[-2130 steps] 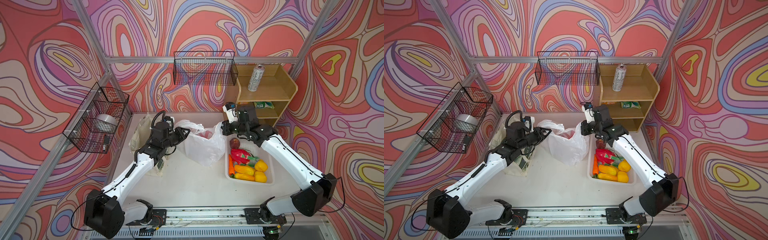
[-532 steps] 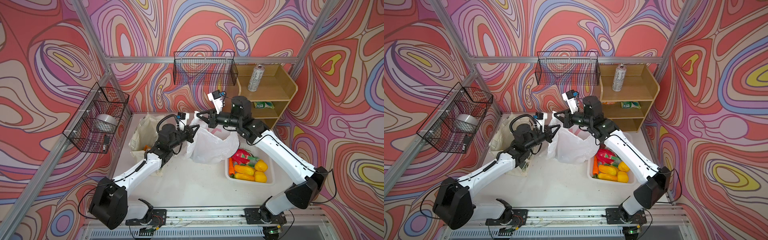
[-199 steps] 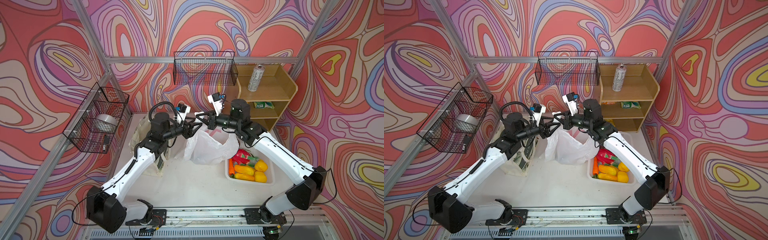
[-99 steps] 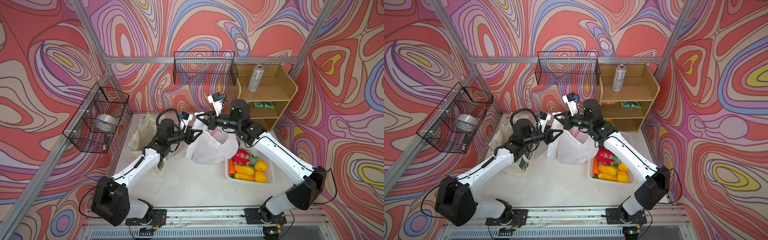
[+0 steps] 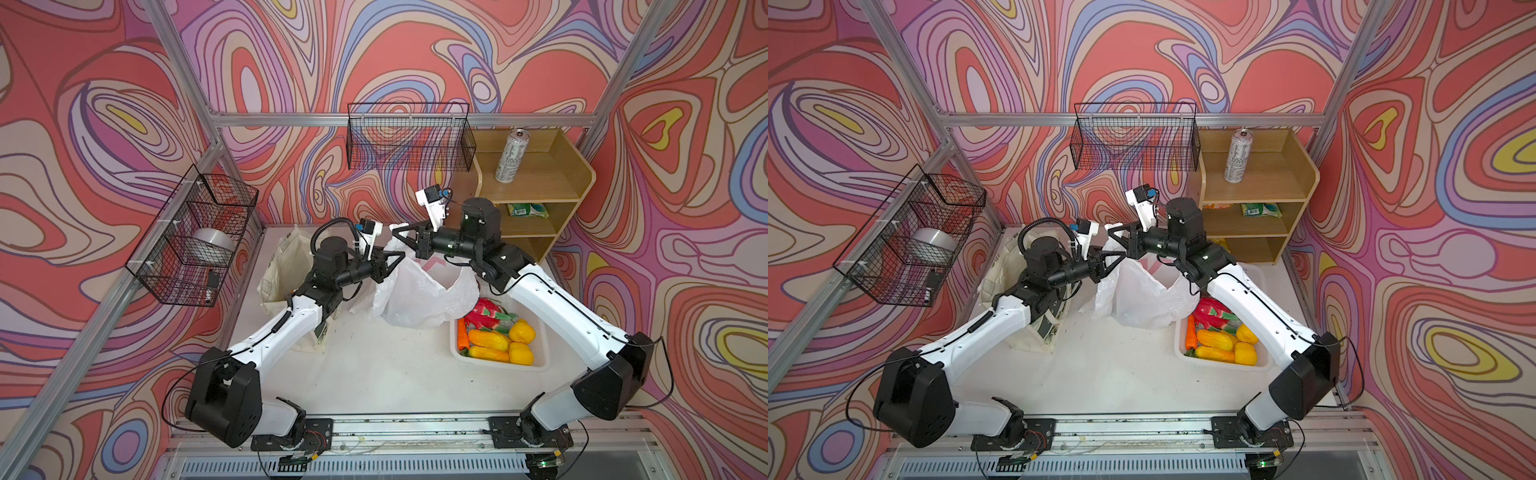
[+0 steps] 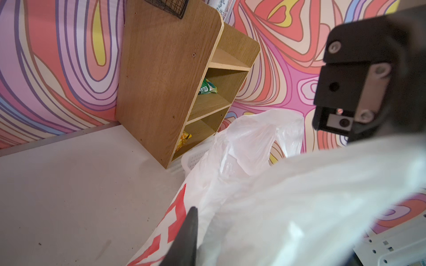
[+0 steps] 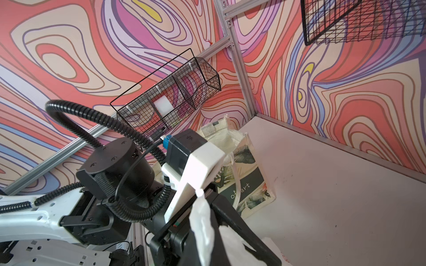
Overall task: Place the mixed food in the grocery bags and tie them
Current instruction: 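Open the right gripper and withdraw it toward the basket while left holds the bag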
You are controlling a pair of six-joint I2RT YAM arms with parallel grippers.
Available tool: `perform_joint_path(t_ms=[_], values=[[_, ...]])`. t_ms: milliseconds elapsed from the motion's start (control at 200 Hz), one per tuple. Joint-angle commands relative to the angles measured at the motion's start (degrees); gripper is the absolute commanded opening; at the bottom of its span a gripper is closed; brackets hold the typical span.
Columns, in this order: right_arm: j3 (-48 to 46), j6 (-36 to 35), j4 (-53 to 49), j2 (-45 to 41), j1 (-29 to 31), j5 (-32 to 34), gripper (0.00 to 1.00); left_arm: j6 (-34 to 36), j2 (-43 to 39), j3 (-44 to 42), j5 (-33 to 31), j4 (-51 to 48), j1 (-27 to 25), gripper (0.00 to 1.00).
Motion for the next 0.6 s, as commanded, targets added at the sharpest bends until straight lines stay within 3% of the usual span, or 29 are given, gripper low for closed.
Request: perform_joint_path(t_ms=[0,70,165,215,320,466,596], values=[[1.33,0.59,1.21,-1.07,0.07,0.15,0.0,-2.01,0.78,-0.53,0.04,4.25,0.09,0.02],[2.0,0.34,0.21,-1.2,0.06,0.41,0.01,-2.84,0.65,-1.21,-0.47,5.16,0.13,0.0],[4.34,-2.85,-4.9,-3.03,-0.83,4.05,0.5,-3.4,0.21,-1.69,-1.14,4.82,0.1,0.0],[5.1,-3.61,-7.53,-4.79,-1.92,6.1,0.63,-3.42,-0.17,-1.86,-2.48,3.97,0.13,0.0],[3.23,-5.55,-13.49,-10.27,-3.77,14.67,0.76,-2.99,-1.52,-2.23,-5.34,2.1,0.1,0.0],[-4.19,-5.0,-18.54,-19.08,-5.56,31.3,0.86,-1.69,-3.37,-2.92,-7.3,0.01,0.07,0.0],[-9.9,-5.15,-20.14,-23.73,-7.82,37.07,0.92,-0.57,-3.59,-2.87,-5.68,-1.48,0.23,0.0]])
